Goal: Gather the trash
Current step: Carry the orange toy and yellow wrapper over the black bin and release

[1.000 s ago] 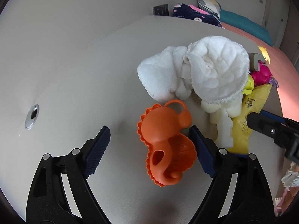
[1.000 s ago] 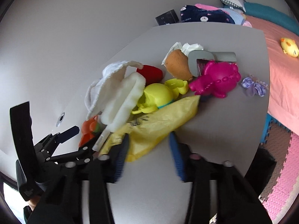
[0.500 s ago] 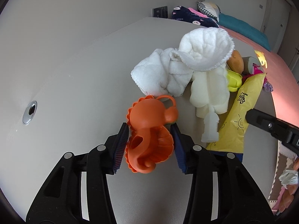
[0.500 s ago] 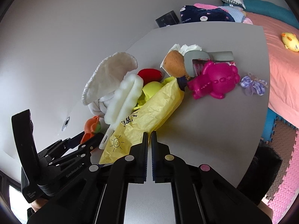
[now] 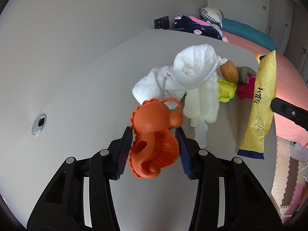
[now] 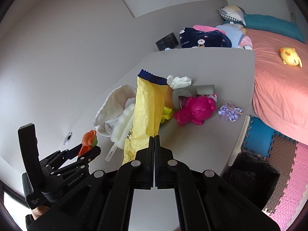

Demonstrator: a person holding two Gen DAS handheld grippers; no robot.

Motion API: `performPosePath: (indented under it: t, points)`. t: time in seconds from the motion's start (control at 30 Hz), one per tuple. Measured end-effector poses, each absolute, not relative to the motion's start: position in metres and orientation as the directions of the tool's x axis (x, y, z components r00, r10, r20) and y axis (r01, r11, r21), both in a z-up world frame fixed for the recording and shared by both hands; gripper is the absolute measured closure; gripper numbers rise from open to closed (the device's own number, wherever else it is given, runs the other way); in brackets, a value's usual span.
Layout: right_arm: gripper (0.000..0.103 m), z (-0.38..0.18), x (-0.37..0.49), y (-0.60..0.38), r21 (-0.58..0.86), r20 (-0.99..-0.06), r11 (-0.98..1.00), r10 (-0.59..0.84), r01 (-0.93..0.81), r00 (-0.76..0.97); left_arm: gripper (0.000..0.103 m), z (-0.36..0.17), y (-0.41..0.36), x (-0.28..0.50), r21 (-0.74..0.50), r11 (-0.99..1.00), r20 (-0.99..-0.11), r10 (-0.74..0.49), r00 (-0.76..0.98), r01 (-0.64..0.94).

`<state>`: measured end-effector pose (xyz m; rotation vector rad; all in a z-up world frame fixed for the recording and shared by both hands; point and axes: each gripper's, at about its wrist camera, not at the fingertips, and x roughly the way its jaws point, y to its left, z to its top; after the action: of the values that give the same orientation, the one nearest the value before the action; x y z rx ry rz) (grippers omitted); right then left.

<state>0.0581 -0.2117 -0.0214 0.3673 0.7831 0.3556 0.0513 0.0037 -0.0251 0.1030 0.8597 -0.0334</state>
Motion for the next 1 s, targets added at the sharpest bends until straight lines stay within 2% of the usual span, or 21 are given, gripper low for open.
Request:
performPosePath:
  t: [0.27, 0.53, 1.0]
  points:
    - [0.102, 0.001, 0.038, -0.231, 0.436, -0.57, 0.883, 0.42, -0.174, 0.706, 0.057, -0.003, -0.007, 0.037, 0.068, 0.995, -0.725, -0.006, 0.689, 0.079]
    - [0.102, 0.012, 0.014, -0.276, 0.438, -0.545, 0.89, 0.374, -0.125, 0.751, 0.057, 0.015, -0.052, 0.022, 0.074, 0.985, -0.703, -0.057, 0.709, 0.154]
    - [0.102, 0.008, -0.023, -0.364, 0.421, -0.566, 0.907, 0.245, 0.021, 0.787, 0.057, 0.012, -0.154, 0.015, 0.04, 0.947, -0.706, -0.199, 0.68, 0.319]
